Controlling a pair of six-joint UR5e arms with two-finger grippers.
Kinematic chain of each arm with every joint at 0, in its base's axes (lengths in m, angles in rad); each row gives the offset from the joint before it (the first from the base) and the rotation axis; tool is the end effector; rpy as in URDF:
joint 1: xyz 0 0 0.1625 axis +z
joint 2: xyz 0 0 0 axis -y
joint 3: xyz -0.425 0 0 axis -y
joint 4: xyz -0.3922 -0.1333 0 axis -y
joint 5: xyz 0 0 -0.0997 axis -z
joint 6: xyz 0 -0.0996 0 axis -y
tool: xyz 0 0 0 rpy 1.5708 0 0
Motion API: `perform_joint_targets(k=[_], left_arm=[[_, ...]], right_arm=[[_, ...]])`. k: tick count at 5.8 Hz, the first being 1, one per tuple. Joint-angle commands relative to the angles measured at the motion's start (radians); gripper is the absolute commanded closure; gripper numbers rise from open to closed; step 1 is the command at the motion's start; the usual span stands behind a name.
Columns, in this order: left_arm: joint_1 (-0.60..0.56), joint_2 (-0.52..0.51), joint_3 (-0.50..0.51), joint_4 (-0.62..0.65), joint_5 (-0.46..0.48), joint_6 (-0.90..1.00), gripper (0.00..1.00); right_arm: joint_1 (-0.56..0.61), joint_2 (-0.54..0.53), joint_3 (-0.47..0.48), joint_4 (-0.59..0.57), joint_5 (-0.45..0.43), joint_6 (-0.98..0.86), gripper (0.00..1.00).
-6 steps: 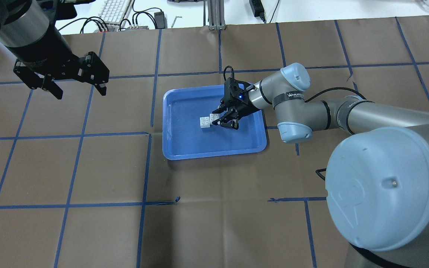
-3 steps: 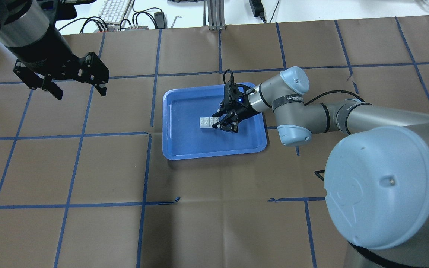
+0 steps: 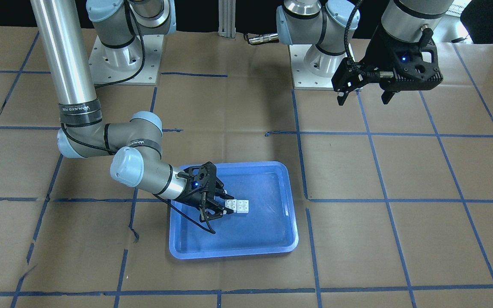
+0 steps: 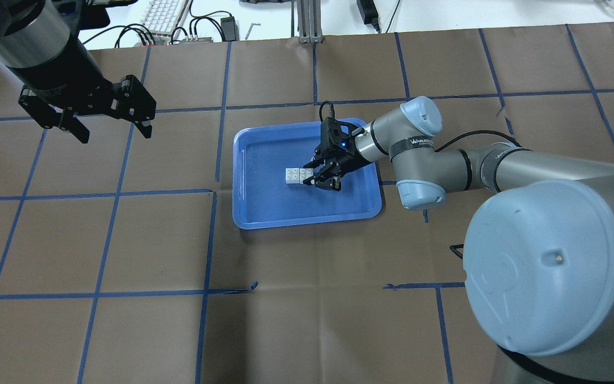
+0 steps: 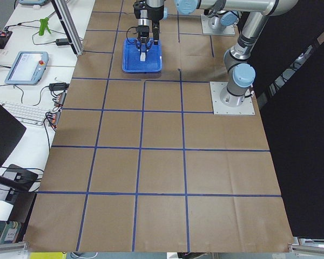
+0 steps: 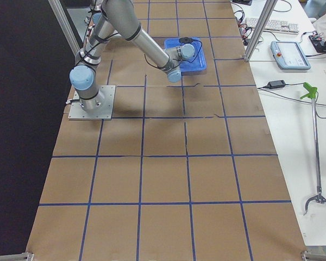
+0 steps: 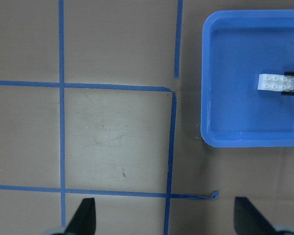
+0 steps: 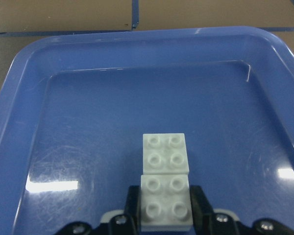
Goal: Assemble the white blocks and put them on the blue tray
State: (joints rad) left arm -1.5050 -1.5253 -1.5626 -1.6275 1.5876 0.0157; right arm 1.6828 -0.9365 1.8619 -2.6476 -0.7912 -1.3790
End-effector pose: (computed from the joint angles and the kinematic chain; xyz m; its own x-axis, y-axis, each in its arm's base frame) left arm -0.1003 -0.4793 0.5082 -0.9986 -0.0500 -0.0168 -0.0501 0.9987 0.0033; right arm 0.2688 -0.5706 0.1365 -0.0240 -0.9996 0.0156 -0.7032 0.0058 -0.7110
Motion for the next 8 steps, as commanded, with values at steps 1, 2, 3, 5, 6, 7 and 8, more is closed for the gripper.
perform_joint_targets(k=[1,2,3,5,6,7,8], left_arm=[[0.000,0.000,0.000,0.000,0.002,0.000,0.01],[0.000,0.000,0.000,0.000,0.002,0.000,0.01],[0.000,0.000,0.000,0.000,0.000,0.000,0.01],[0.000,0.000,0.000,0.001,0.000,0.000,0.01],[0.000,0.000,0.001,0.003,0.000,0.000,0.01],[0.000,0.000,0.001,0.001,0.002,0.000,0.01],[0.000,0.000,0.001,0.003,0.000,0.000,0.01]], right_arm=[[0.000,0.001,-0.001,0.001,0.001,0.000,0.51],[0.000,0.001,-0.001,0.002,0.001,0.000,0.51],[0.000,0.001,-0.006,0.000,0.001,0.000,0.53],[0.000,0.001,-0.007,0.000,0.001,0.000,0.53],[0.000,0.001,-0.009,0.000,0.001,0.000,0.53],[0.000,0.001,-0.009,0.000,0.000,0.000,0.52],[-0.002,-0.002,-0.009,0.001,0.000,0.043,0.29]])
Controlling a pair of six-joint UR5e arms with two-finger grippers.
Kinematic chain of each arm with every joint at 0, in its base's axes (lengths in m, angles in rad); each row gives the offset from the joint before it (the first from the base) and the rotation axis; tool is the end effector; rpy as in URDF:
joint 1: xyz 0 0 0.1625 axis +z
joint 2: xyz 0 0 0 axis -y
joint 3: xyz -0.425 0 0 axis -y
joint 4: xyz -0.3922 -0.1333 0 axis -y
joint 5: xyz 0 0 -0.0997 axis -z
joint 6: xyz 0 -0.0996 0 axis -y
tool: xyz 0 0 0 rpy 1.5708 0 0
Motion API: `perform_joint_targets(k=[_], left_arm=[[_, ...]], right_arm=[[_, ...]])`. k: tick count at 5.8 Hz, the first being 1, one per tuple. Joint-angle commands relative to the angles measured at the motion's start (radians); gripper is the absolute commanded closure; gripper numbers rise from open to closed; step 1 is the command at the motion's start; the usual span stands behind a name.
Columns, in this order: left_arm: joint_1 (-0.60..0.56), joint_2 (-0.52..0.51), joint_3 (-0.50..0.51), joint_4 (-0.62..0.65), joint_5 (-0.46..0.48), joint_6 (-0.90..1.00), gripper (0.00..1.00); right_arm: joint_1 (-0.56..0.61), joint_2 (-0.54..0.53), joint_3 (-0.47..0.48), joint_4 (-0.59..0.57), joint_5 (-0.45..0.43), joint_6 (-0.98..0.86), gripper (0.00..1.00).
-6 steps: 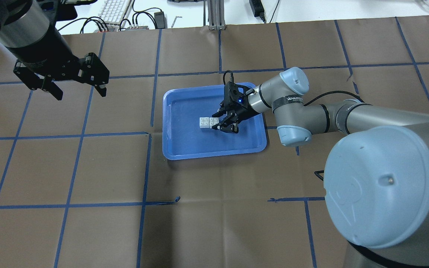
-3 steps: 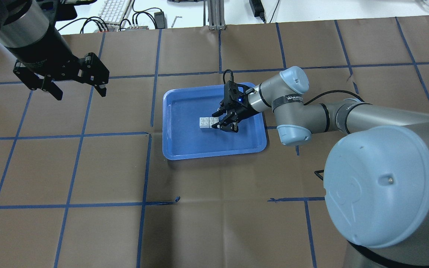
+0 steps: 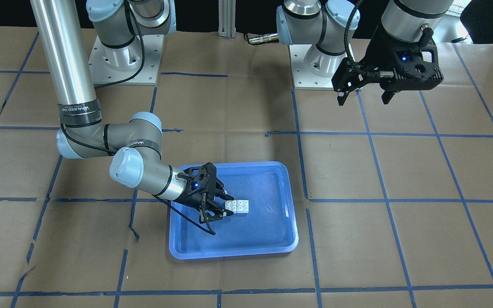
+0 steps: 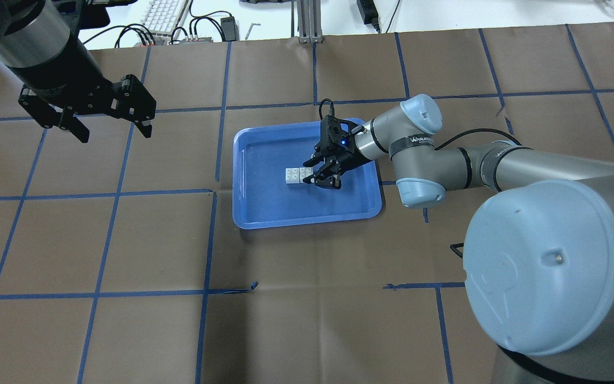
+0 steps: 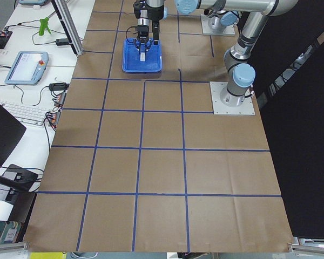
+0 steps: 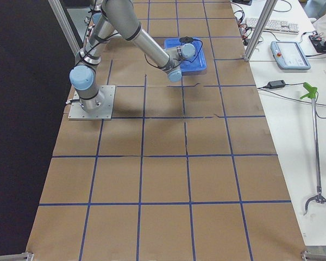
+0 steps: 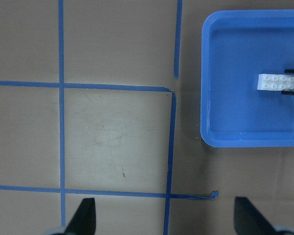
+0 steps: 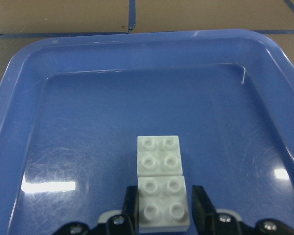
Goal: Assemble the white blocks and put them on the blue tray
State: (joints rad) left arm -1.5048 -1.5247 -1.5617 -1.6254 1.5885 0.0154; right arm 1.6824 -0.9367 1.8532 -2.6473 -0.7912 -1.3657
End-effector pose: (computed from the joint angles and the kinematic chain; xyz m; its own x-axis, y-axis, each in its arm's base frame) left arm -0.1001 -0.4794 0.5092 -0.9986 -0.0506 -0.0177 -0.0506 0.9987 -0.0003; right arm 0.2689 -0.5738 0.1396 -0.0338 -0.9993 0.0146 -0.7021 0.0133 -0.7119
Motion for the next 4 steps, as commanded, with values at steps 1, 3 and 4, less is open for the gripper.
perform_joint_targets(k=[1,3,4], left_arm=[[0.002,0.001,0.000,0.001,-0.001,0.000,0.01],[0.000,0.000,0.000,0.001,-0.001,0.000,0.01],[0.000,0.001,0.000,0.001,-0.001,0.000,0.01]], right_arm=[[-0.001,-0.016,-0.005,0.001,0.000,0.110,0.00],[-0.007,-0.071,-0.058,0.022,-0.081,0.181,0.00],[-0.015,-0.127,-0.086,0.130,-0.171,0.195,0.00]])
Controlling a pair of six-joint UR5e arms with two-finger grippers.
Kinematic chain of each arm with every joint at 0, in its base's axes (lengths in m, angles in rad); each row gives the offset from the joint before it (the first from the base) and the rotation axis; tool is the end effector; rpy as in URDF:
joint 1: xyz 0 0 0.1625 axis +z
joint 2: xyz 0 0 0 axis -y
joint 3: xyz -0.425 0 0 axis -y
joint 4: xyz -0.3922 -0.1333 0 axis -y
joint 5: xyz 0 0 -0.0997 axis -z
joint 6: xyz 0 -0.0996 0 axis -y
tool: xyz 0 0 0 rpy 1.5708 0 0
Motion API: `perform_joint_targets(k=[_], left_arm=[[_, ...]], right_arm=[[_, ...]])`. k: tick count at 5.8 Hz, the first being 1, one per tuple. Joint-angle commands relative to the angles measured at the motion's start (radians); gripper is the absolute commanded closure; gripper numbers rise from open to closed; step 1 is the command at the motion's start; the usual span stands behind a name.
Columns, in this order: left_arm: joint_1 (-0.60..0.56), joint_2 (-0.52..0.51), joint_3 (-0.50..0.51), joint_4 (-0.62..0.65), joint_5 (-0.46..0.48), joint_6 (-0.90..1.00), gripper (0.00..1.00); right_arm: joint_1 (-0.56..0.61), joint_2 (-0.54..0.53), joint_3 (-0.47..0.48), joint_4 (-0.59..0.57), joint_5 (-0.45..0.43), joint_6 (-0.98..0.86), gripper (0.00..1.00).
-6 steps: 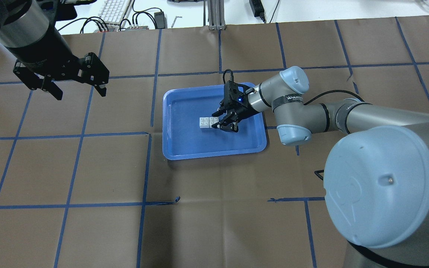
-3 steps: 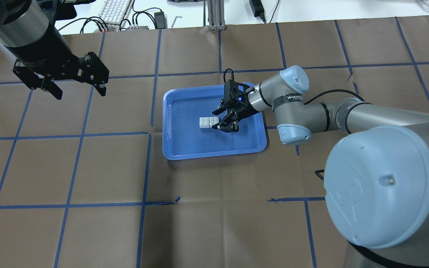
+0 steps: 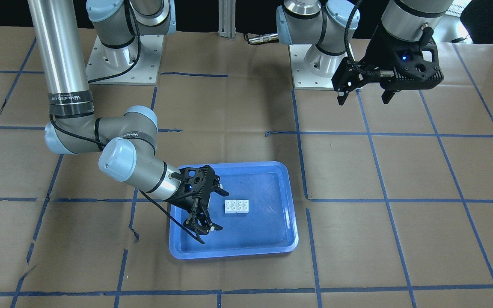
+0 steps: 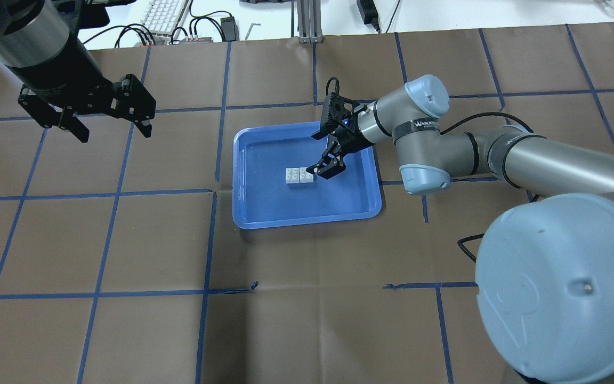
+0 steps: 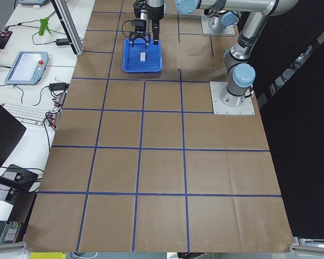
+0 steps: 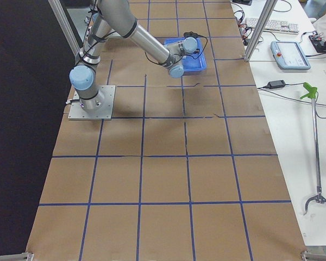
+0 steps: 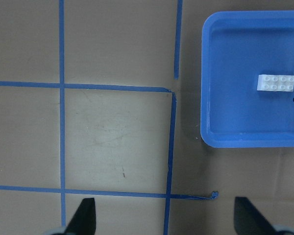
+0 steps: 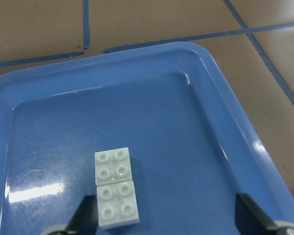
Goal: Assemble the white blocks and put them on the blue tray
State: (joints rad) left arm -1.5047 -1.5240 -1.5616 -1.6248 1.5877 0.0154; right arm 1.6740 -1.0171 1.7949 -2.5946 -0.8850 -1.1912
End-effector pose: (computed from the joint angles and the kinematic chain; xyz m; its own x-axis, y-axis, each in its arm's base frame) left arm -0.1002 -0.4793 0.5096 -0.9986 -0.0507 -0.0169 -0.0507 0.9987 -0.0017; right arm 0.2590 -0.5949 0.1983 -0.1866 -0.9824 -0.0014 -0.7373 0.1409 -0.6607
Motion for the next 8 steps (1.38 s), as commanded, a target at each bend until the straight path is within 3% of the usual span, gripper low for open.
perform_joint_targets(k=[1,2,3,4,6,7,8], left_arm=[[0.001,0.001,0.000,0.000,0.000,0.000,0.01],[0.001,0.001,0.000,0.000,0.000,0.000,0.01],[0.001,0.001,0.000,0.000,0.000,0.000,0.01],[0.001,0.001,0.000,0.000,0.000,0.000,0.01],[0.001,0.001,0.000,-0.003,-0.002,0.000,0.01],[0.001,0.001,0.000,-0.003,-0.002,0.000,0.01],[0.001,0.001,0.000,-0.003,-0.002,0.000,0.01]], right_arm=[[-0.016,-0.134,-0.079,0.295,-0.163,0.053,0.00],[-0.032,-0.199,-0.153,0.505,-0.313,0.138,0.00],[-0.040,-0.245,-0.207,0.636,-0.415,0.198,0.00],[-0.057,-0.294,-0.225,0.659,-0.504,0.272,0.00],[-0.103,-0.409,-0.241,0.868,-0.625,0.623,0.00],[-0.131,-0.455,-0.243,0.927,-0.653,0.867,0.00],[-0.128,-0.493,-0.250,0.961,-0.652,0.992,0.00]])
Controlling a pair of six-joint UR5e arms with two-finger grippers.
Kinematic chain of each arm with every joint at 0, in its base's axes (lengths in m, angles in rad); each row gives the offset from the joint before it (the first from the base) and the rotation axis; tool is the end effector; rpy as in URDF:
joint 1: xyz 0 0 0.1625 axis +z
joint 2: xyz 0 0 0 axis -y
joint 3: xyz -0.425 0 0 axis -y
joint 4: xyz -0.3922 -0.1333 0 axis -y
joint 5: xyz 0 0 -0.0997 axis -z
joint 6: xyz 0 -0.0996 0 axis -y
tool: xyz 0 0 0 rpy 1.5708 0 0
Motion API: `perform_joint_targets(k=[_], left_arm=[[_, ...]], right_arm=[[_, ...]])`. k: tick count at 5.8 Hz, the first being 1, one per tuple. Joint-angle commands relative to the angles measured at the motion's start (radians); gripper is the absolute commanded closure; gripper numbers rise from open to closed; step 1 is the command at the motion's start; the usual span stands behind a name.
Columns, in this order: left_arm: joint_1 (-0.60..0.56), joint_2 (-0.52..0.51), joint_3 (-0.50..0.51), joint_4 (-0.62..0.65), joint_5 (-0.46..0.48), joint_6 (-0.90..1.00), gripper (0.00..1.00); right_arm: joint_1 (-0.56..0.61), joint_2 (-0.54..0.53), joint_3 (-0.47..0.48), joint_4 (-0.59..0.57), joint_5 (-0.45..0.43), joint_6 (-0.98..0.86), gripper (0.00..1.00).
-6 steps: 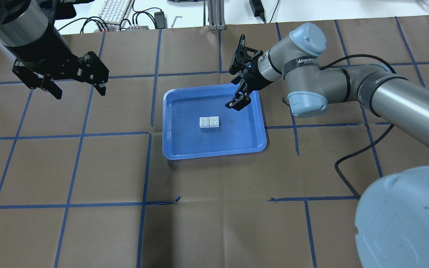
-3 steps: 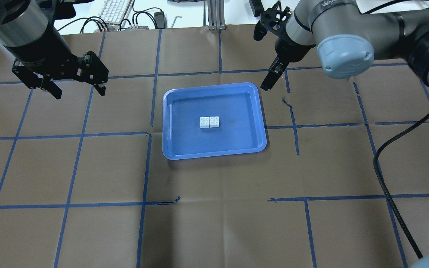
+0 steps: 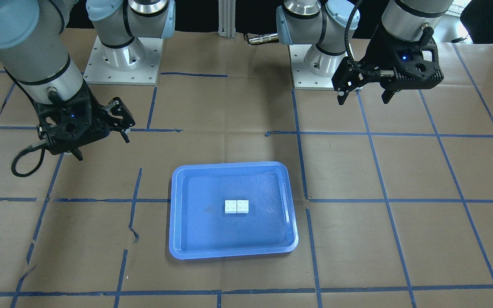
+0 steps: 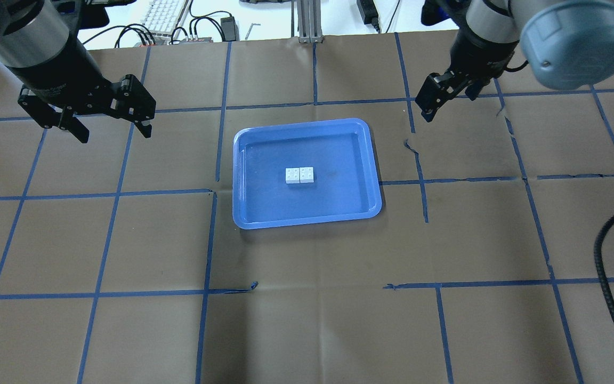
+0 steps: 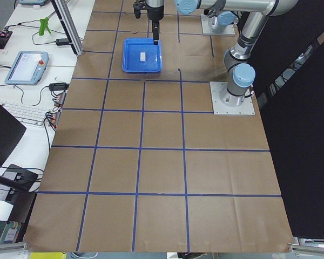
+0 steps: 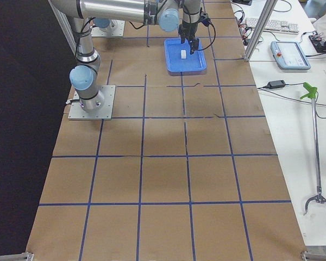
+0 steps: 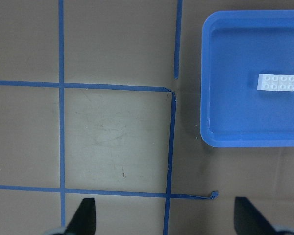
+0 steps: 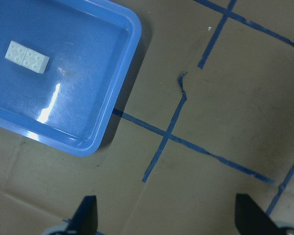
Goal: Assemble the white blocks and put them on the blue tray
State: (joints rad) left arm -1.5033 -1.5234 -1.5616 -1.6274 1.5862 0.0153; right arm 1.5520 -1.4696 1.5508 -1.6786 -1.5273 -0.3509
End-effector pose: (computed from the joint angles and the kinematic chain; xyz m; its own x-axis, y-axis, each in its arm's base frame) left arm -0.0997 -0.4789 0.5096 -0.9985 -0.0522 -0.0154 -0.0522 0.9986 0.0002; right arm 0.1275 -0.5386 0.4567 -0.9445 -0.3270 -0.0317 -0.3257 0.9446 -0.0399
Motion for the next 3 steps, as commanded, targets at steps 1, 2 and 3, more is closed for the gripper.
perform_joint_targets(k=[1,2,3], left_arm=[[0.000,0.000,0.000,0.000,0.000,0.000,0.01],[0.000,0.000,0.000,0.000,0.000,0.000,0.01],[0.000,0.002,0.000,0.000,0.000,0.000,0.01]], right_arm=[[-0.001,-0.072,-0.062,0.151,-0.010,0.241,0.00],[0.008,-0.064,-0.119,0.227,-0.008,0.304,0.00],[0.023,-0.055,-0.135,0.253,-0.008,0.343,0.00]])
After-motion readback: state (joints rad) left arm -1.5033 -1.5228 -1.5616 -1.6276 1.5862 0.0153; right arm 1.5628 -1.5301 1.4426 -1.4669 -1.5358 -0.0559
